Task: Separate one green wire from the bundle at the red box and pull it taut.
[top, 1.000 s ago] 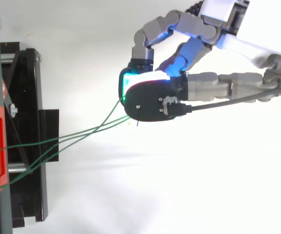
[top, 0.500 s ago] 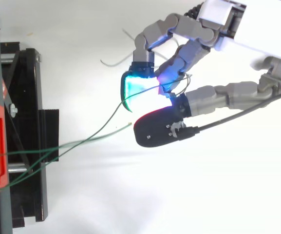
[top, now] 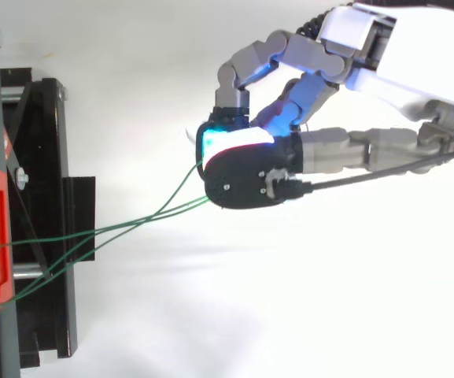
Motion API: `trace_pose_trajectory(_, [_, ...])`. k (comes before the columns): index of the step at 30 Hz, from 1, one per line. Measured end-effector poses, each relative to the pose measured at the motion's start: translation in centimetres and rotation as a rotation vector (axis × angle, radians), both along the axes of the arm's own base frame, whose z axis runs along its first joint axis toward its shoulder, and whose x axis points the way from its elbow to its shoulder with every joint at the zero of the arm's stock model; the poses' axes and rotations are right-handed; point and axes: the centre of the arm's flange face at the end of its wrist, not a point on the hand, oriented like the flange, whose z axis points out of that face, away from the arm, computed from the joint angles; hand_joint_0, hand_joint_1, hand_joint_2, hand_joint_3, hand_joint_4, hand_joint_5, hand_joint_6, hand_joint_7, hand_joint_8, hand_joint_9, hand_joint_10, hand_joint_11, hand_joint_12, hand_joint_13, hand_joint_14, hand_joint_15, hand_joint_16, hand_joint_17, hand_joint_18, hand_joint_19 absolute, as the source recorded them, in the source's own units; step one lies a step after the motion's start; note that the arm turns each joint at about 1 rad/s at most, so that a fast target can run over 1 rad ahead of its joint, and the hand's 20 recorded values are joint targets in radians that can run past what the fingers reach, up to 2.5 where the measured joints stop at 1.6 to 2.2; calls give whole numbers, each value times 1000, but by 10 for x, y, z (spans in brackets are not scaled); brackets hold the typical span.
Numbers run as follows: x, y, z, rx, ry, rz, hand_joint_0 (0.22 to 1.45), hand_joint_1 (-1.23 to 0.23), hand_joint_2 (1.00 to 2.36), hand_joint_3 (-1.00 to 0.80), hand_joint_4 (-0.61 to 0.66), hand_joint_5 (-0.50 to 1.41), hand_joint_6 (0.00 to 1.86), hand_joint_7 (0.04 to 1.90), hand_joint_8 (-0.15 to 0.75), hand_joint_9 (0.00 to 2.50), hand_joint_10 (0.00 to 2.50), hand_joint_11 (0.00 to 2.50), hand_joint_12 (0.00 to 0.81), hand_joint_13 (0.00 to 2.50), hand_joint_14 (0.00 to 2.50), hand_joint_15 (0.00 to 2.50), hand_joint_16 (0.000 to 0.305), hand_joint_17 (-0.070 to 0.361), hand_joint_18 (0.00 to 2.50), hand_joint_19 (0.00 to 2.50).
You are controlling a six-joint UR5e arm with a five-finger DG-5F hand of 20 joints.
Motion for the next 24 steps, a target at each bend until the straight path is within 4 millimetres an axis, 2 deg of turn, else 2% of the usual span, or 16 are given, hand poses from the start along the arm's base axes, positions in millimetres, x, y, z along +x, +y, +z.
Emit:
trace_pose_trajectory(4, [0, 1, -5, 0, -9, -2, 635, -760, 1019, -165, 82, -186, 925, 1018, 275, 1195, 15, 1367, 391, 931, 29, 817, 55, 123, 763, 778])
trace_pose_trajectory(6, [0, 2, -9, 1, -19, -1, 641, -784, 1018, -204, 106, -189, 924, 998, 275, 1178, 14, 1378, 387, 918, 27, 813, 54, 122, 755, 777])
trace_pose_trajectory(7, [0, 3, -11, 1, -25, -1, 607, -804, 1012, -346, 149, -189, 921, 996, 275, 1175, 15, 1367, 385, 915, 30, 819, 54, 122, 744, 785])
trace_pose_trajectory(11, [1, 4, -16, 2, -45, 0, 529, -628, 1000, -500, 152, -176, 908, 1012, 289, 1210, 15, 1334, 403, 926, 28, 805, 57, 128, 754, 782])
trace_pose_trajectory(13, [1, 4, -17, 3, -51, -1, 534, -484, 1001, -486, 144, -169, 902, 1043, 286, 1229, 18, 1339, 405, 931, 27, 802, 57, 128, 751, 787])
trace_pose_trajectory(16, [2, 3, -17, 3, -55, -2, 583, -404, 1009, -406, 137, -165, 898, 1074, 274, 1242, 18, 1354, 401, 941, 28, 808, 54, 122, 737, 808])
trace_pose_trajectory(21, [-1, 2, -26, 0, -44, -1, 599, -470, 1015, -301, 135, -163, 898, 1088, 271, 1251, 18, 1360, 402, 946, 28, 806, 54, 122, 749, 800])
trace_pose_trajectory(23, [-3, 2, -32, 0, -44, -1, 596, -569, 1018, -216, 138, -165, 899, 1114, 264, 1238, 18, 1377, 400, 946, 29, 811, 54, 122, 751, 802])
trace_pose_trajectory(24, [-3, 2, -34, 0, -47, -1, 602, -628, 1018, -167, 146, -164, 904, 1099, 291, 1249, 15, 1359, 416, 954, 27, 802, 58, 130, 775, 777])
